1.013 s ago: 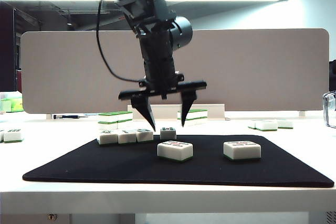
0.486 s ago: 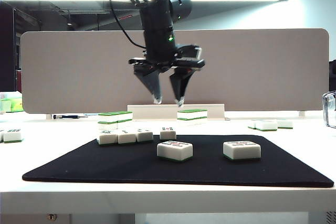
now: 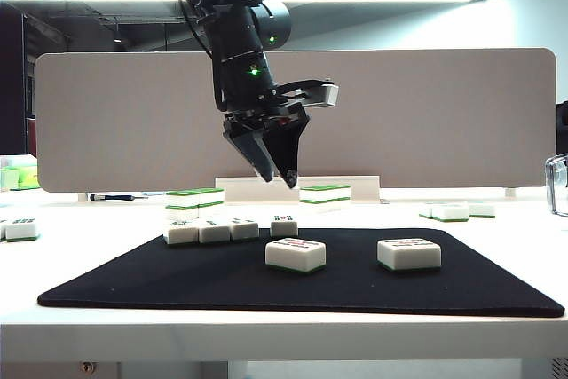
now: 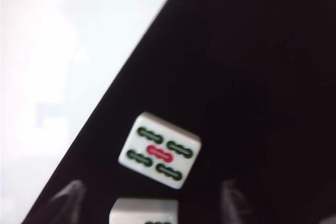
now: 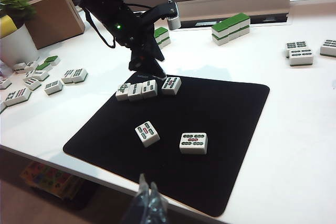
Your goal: Align six mahjong tiles in a row on the table.
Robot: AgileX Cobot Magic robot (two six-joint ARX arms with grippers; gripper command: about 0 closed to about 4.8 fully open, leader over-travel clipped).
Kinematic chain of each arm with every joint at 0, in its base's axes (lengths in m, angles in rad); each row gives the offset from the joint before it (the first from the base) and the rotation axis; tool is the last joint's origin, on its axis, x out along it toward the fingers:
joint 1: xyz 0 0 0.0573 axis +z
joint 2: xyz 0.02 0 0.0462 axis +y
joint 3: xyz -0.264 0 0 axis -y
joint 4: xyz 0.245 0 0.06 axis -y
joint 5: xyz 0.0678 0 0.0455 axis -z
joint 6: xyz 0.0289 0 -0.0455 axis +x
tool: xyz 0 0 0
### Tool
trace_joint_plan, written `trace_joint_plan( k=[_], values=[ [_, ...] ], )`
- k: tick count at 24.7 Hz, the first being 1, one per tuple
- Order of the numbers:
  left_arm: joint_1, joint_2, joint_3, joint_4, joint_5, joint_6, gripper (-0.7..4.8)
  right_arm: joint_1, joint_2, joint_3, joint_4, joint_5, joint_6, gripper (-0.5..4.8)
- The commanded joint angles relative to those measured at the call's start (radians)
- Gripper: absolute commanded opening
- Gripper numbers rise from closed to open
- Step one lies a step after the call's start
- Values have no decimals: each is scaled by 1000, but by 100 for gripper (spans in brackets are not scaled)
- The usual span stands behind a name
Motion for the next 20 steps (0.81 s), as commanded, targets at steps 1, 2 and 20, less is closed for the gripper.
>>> trace_joint_plan(
  k=[1,2,20],
  values=[
    [13,5,2,1,85,111,423,1,-13,2,12,2,-3,-1],
    [17,10,2,1,120,155,436,1,-13,2,13,2,-3,-1],
    [27,103,-2,27,124,272,264,1,-13,2,13,2,-3,-1]
  ],
)
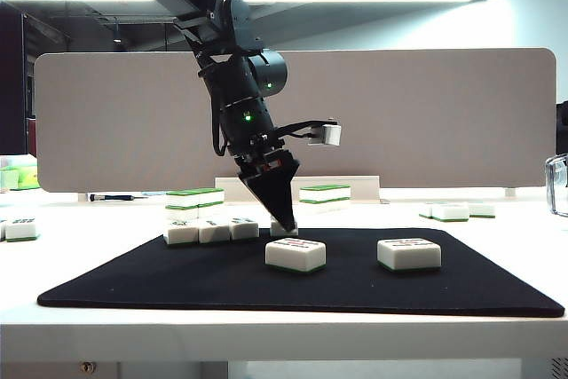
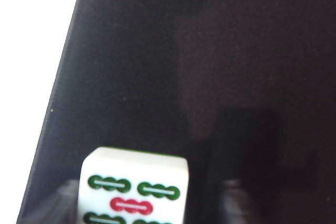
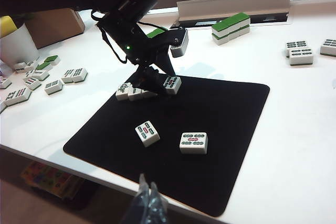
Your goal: Align six mahjong tiles in a row on the table.
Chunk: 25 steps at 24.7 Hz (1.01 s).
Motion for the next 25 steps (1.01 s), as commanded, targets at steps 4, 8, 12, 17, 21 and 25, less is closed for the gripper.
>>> trace_joint_plan(
  k=[4,8,12,17,21,25],
  values=[
    [2,-2,1,-8,5,-21,229,0,-13,2,13,2,-3,-1],
    [2,-3,2,-11,-65,-131,221,1,-13,2,12,2,-3,-1],
    [7,-3,2,-34,-111,-201,222,0,-13,2,13,3,-3,-1],
    [7,-3,2,-75,-111,-200,222,0,-13,2,13,26,-3,-1],
    [7,-3,2,-75,-157,-201,222,0,-13,2,12,25,-3,-1],
    [7,-3,2,-74,-160,-226,223,1,-13,2,12,26,-3,-1]
  ],
)
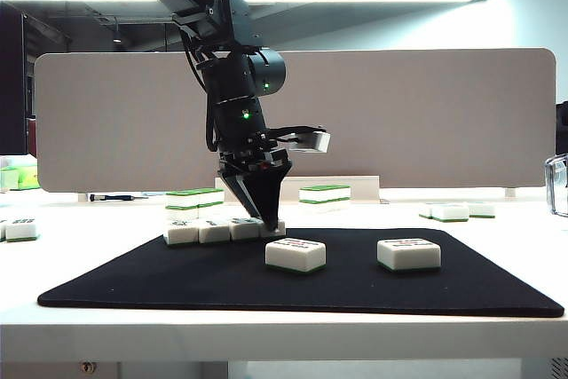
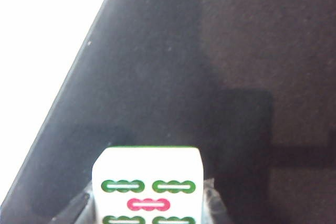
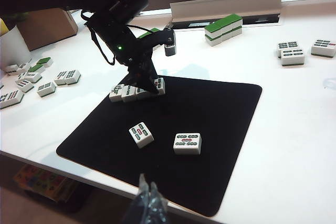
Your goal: Align six mahjong tiles in a row on the table.
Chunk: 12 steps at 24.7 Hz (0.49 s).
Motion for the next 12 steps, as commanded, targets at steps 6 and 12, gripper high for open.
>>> trace_joint_plan(
  k=[6,12],
  values=[
    [2,-6,4,-23,-24,-23,314,1,-13,3,12,2,-3,-1],
    [2,-26,68,-6,55,-96,314,1,-13,3,12,5,-2,-1]
  ],
)
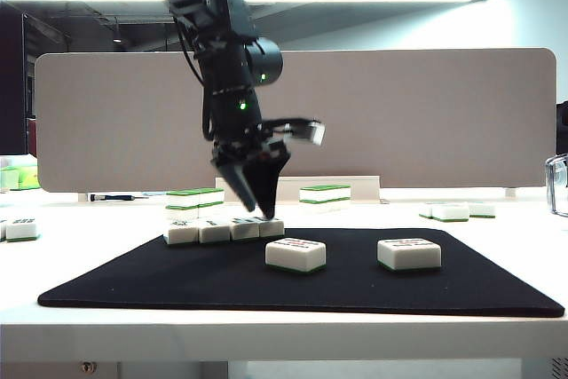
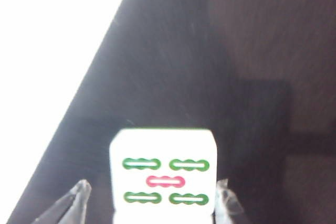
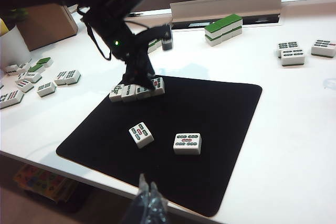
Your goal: Align six mahjong tiles in a row on the table.
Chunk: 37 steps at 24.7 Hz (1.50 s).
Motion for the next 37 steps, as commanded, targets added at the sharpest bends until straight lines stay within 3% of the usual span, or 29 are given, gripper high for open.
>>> trace_joint_plan(
  k=[1,2,5,10,13,20,25,28,37],
  values=[
    [-1,-12,54,21,105,-90,314,1,-13,2,12,4,-3,-1],
    [-3,-13,84,23,181,-150,314,1,-13,2,12,4,-2,-1],
    [-27,-13,141,-4,292,-275,312,1,-13,2,13,4,-3,-1],
    [-116,-13,163,-118,301,-253,279,1,-13,2,13,4,-3,-1],
    [-173,-13,150,-134,253,-195,210,1,-13,2,13,4,-3,-1],
    [-282,-13,111,-145,144,-183,207,2,-14,2,10,0,-2,-1],
    [-353,-12,39,-132,68,-183,222,2,-13,2,-128,-34,-1,-1],
    [-365,-12,37,-128,48,-183,306,2,-13,3,-222,-53,-1,-1],
    [-367,6,37,-85,59,-191,309,2,-13,3,-257,-121,-2,-1]
  ],
)
